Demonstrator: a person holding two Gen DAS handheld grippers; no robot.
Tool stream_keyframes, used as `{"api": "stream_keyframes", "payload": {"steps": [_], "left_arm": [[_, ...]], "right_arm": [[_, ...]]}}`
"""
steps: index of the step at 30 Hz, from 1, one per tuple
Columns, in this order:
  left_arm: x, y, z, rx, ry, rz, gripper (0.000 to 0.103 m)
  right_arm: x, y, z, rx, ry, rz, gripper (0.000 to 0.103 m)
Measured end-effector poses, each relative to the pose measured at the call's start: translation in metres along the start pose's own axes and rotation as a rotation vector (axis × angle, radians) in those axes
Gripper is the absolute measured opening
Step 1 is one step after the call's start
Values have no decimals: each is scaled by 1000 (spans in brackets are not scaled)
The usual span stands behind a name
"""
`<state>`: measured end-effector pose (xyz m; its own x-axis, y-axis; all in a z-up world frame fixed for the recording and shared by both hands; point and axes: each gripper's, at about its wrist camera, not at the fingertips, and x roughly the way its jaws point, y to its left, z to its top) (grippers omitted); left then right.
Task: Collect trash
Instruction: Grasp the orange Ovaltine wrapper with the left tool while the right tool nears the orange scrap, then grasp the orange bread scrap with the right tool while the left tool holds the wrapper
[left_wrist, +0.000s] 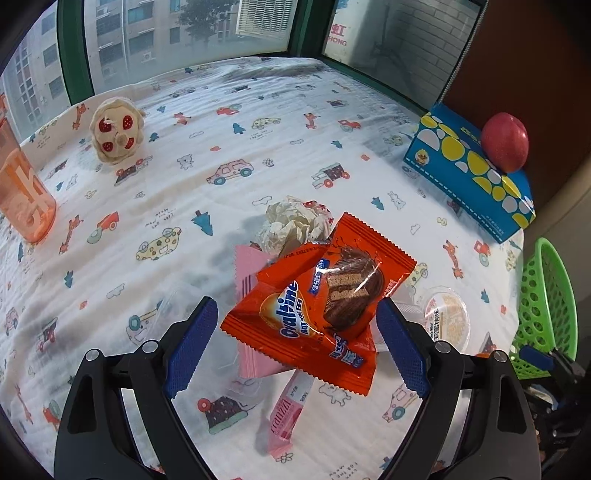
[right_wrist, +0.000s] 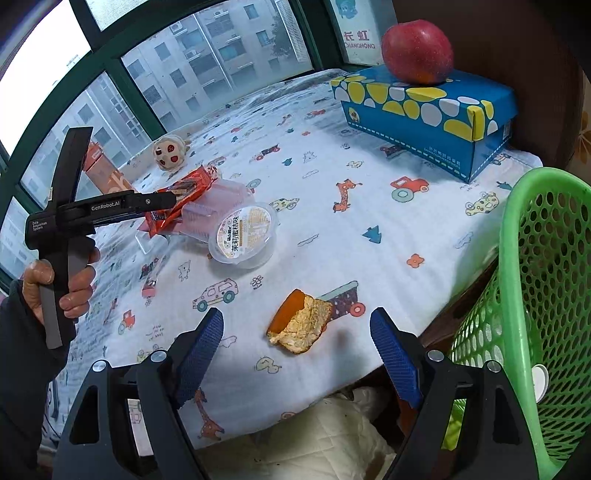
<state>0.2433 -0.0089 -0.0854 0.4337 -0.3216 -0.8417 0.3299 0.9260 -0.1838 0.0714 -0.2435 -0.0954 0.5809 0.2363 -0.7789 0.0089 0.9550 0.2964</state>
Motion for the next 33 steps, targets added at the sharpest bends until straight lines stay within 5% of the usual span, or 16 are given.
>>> {"api": "stream_keyframes", "payload": {"steps": [4, 15, 22, 33], "left_arm": [[6, 5, 0, -15, 10, -24, 85], [-4, 5, -7, -15, -45, -39, 47], [-18, 4, -12, -23, -83, -17, 43], [-49, 6, -14, -60, -142, -39, 41]], "right_arm": [[10, 3, 0, 5, 16, -1, 79], [20, 10, -1, 0, 17, -22, 79], [21, 10, -2, 11, 11, -64, 75], [40, 13, -6, -40, 16, -147, 50]]}}
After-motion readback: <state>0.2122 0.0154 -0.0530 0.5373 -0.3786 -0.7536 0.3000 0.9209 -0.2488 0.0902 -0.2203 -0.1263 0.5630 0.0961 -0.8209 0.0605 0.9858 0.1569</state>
